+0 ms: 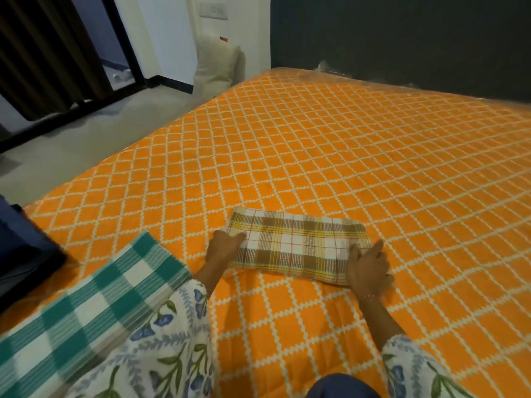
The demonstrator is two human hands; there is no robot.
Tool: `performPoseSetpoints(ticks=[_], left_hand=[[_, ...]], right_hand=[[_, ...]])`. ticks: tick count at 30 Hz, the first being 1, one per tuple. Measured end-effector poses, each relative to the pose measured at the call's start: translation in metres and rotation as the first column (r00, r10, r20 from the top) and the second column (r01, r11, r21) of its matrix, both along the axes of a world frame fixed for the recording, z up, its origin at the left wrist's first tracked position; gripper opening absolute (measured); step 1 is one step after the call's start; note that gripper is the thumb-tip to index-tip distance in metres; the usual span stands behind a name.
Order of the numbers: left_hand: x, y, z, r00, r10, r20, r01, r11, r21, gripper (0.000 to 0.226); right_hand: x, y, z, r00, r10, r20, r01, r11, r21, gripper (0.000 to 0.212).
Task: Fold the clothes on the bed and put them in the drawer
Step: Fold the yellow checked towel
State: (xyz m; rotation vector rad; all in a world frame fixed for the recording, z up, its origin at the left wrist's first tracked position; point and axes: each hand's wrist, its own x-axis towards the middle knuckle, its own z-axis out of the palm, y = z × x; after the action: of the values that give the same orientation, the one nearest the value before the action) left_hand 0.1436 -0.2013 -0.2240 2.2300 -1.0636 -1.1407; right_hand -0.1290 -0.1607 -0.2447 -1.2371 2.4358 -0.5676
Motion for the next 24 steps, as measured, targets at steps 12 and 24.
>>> performPoseSetpoints(ticks=[12, 24], left_hand=[[0.038, 0.058, 0.050, 0.825, 0.175, -0.538, -0.275, 0.955, -0.111, 0.075], [0.211, 0.230, 0.087, 0.695, 0.584, -0.419, -0.714, 0.627, -0.311, 0.024]], right_hand=[[0.003, -0.032, 0.042, 0.829, 0.117, 0.546, -0.087, 0.993, -0.080, 0.047], [0.257, -0.026, 0.100, 0.526, 0.689, 0.499, -0.619, 0.712, -0.331, 0.038]])
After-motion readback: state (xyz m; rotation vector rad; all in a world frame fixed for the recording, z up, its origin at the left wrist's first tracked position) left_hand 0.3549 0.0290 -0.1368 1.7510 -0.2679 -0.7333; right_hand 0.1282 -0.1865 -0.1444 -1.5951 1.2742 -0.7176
